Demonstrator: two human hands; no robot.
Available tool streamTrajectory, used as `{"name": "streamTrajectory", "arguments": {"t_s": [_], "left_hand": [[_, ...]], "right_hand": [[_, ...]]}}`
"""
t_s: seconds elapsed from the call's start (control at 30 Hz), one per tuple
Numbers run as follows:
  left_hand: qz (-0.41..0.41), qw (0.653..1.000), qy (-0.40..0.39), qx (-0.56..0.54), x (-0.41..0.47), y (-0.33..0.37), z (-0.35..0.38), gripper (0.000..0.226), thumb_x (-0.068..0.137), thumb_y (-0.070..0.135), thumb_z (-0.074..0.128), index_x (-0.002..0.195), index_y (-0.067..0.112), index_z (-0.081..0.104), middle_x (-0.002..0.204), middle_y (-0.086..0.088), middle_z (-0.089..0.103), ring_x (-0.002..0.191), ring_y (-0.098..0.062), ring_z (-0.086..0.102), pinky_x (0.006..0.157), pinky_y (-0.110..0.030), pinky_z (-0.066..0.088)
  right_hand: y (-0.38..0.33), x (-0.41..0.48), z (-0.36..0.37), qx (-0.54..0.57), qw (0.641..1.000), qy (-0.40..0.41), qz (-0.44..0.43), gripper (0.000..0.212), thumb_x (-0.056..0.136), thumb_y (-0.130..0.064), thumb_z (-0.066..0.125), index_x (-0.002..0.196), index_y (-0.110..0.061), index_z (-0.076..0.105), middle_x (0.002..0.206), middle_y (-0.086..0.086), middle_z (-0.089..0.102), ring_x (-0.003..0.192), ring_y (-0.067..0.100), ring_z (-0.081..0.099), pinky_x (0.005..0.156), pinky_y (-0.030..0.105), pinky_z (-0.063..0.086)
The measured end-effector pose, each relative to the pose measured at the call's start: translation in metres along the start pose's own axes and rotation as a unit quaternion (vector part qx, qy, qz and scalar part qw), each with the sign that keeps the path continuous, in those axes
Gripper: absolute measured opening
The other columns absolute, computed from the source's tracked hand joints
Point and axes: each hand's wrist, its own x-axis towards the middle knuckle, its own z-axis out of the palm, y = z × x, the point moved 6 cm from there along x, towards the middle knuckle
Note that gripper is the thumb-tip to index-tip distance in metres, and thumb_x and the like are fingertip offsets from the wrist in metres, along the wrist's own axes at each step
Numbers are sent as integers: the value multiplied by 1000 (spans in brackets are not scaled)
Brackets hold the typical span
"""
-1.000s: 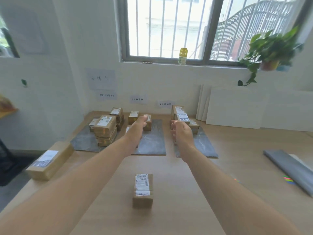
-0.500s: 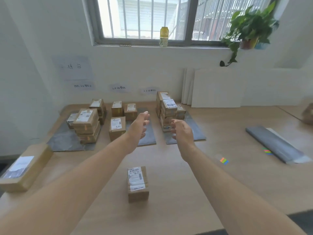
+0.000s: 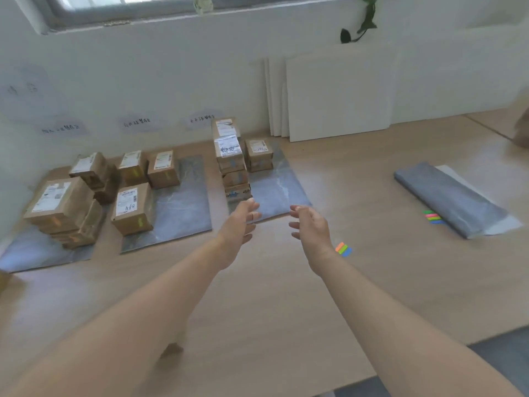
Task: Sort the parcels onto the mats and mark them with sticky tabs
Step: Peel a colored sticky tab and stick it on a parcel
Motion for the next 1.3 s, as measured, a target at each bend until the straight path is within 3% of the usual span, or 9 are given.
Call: {"name": "streamTrajectory", "arguments": {"t_s": [0.13,0.3,0.47,0.57,0.63,0.87,0.93,1.07,1.3], "left_hand": [[-46,999,-10,-1,44,-11,70,55,103,56,31,145,25,49,143,1,54,133,-25,47,115,-42,34],[-90,995,-31,-5,90,-27,134,51,103,55,29,140,28,52,139,2,57,132,-25,49,116,-44,33],[-143,988,-43,-22,134,-61,176,44,102,54,33,130,31,56,129,4,64,126,-23,54,114,-42,36],[-176,982,-55,-26,153,-90,194,42,102,53,34,129,30,56,128,2,64,126,-24,55,113,-43,38],[-197,978,-60,-35,164,-108,204,42,102,52,35,130,28,55,130,0,64,126,-24,55,113,-44,39],[-233,969,-64,-47,201,-149,222,44,103,50,36,135,25,52,134,-5,60,133,-25,46,110,-48,44],[-234,970,-62,-38,208,-153,225,49,103,50,35,140,23,50,138,-7,57,135,-26,44,102,-45,50],[-239,969,-60,-30,215,-158,227,53,104,48,33,145,17,48,141,-10,55,131,-26,50,73,-35,54],[-243,967,-72,-20,222,-157,229,54,104,48,31,143,17,50,137,-9,59,120,-27,59,61,-32,51]], "right_hand": [[25,48,-68,-11,999,16,41,20,104,-22,47,104,-22,67,108,0,65,92,17,61,74,30,49],[58,89,-128,-41,995,35,88,19,102,-22,48,102,-24,67,105,-6,68,95,17,64,92,40,54],[103,123,-164,-76,989,50,120,18,99,-22,53,104,-28,69,106,-1,70,91,17,66,91,43,55],[132,138,-176,-104,983,54,140,21,96,-18,53,103,-30,69,107,-6,69,99,18,68,91,39,56],[148,147,-180,-136,979,48,147,25,96,-13,53,107,-27,70,108,-7,69,99,17,68,81,31,54],[184,184,-178,-325,942,-14,88,27,86,-5,67,108,-18,74,104,-1,70,79,13,63,73,18,41],[193,196,-177,-357,930,-18,78,24,82,-11,77,105,-18,75,104,1,69,77,14,62,73,20,41],[205,212,-177,-408,909,-21,85,34,67,-28,93,94,-23,72,97,2,68,84,21,64,77,30,47],[200,222,-179,-429,894,-23,126,31,70,-26,92,87,-25,67,81,-7,64,79,12,60,69,24,37]]}}
